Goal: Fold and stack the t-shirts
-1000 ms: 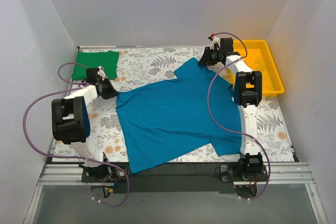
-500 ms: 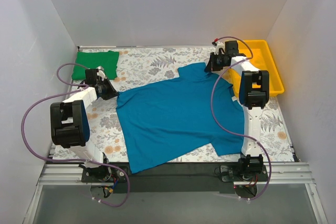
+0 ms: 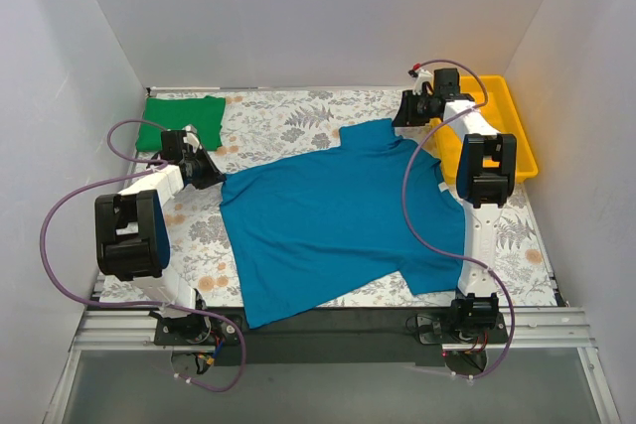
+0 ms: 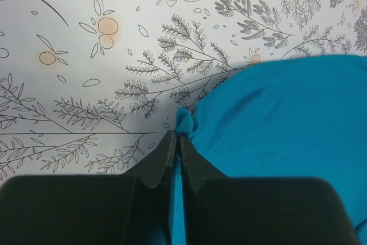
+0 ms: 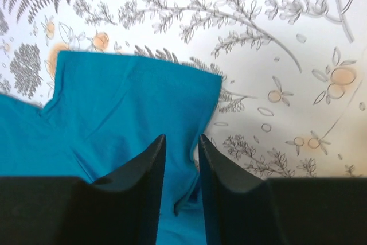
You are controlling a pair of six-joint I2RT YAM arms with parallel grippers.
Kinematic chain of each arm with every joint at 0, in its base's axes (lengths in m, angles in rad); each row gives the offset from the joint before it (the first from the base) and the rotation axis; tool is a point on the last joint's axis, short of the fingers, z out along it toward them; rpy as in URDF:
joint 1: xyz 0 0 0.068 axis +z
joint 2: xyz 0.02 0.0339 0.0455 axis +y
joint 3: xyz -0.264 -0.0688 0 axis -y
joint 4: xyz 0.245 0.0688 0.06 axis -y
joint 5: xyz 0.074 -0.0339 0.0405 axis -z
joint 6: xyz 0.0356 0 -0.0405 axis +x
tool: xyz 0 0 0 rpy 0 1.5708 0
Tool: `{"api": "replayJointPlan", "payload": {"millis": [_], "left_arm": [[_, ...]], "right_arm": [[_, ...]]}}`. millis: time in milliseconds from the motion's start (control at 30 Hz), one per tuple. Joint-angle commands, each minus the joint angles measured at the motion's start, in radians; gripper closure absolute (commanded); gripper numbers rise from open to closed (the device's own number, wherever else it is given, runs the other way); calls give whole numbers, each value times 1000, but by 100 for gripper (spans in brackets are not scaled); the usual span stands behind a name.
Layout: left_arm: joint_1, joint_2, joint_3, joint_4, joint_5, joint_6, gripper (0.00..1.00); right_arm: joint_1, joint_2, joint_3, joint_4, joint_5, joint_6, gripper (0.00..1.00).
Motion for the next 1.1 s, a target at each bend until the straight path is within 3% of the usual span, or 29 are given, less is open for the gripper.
{"api": "replayJointPlan", "payload": {"millis": [0, 33, 467, 1067], "left_arm": [[-4, -61, -8, 17, 11, 8, 100], [-4, -59, -7, 17, 9, 8, 100], [-4, -50, -11, 17, 9, 9, 100], [-4, -58, -14, 18, 14, 8, 100]], "right_arm": [[-7, 29, 82, 10, 14, 18, 64], [-7, 37, 105, 12, 11, 48, 58], [2, 170, 217, 16, -18, 85, 57], [17, 190, 243, 13, -32, 99, 66]]}}
